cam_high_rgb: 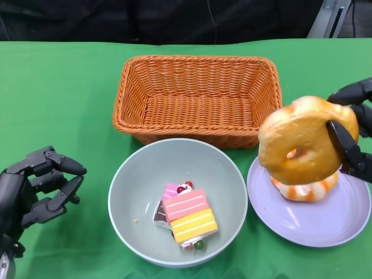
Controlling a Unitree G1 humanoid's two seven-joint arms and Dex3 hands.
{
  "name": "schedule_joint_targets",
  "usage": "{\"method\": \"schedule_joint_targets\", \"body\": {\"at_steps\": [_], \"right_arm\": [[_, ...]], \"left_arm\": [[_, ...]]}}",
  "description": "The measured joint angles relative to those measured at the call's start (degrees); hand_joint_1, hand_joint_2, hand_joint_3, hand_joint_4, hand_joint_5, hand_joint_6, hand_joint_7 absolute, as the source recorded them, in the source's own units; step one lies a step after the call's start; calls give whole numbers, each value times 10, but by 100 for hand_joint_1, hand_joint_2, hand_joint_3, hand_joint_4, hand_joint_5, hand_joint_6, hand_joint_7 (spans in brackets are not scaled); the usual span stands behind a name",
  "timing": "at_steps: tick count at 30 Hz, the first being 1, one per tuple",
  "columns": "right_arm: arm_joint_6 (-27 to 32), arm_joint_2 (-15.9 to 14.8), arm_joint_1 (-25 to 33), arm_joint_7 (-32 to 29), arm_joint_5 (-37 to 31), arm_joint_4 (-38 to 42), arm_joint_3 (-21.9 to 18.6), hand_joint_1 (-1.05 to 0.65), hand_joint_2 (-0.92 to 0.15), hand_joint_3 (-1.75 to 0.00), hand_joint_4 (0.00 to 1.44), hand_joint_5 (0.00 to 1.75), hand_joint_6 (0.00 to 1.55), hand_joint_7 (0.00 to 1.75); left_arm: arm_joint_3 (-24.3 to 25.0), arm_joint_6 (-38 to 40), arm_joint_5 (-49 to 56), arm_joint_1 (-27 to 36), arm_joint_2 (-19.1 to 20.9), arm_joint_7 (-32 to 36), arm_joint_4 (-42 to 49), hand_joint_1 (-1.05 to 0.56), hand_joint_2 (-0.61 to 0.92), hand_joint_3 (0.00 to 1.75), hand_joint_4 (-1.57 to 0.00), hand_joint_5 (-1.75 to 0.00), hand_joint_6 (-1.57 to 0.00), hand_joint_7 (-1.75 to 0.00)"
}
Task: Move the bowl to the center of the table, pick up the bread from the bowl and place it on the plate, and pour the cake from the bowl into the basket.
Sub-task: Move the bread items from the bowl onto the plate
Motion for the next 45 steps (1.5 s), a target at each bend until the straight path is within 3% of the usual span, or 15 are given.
{"method": "schedule_joint_targets", "body": {"at_steps": [4, 13, 34, 45], "right_arm": [[46, -1, -1, 4, 7, 16, -6, -2, -91, -53, 55, 175, 48, 145], [44, -11, -11, 21, -21, 102, -10, -6, -92, -44, 56, 175, 49, 141], [-15, -19, -31, 40, -66, 249, -10, -8, -92, -43, 58, 170, 53, 139], [-20, -18, -34, 33, -86, 277, 2, -8, -92, -46, 56, 167, 52, 134]], "left_arm": [[0, 0, 1, -3, 0, 0, 0, -26, 78, 62, -80, -158, -86, -116], [0, -6, 1, -5, 0, 0, 2, -26, 78, 61, -79, -159, -85, -118], [-1, -6, 3, -5, 0, 0, 3, -27, 78, 60, -78, -160, -85, -116], [-1, -7, 3, -5, 0, 0, 3, -26, 81, 57, -78, -160, -85, -116]]}}
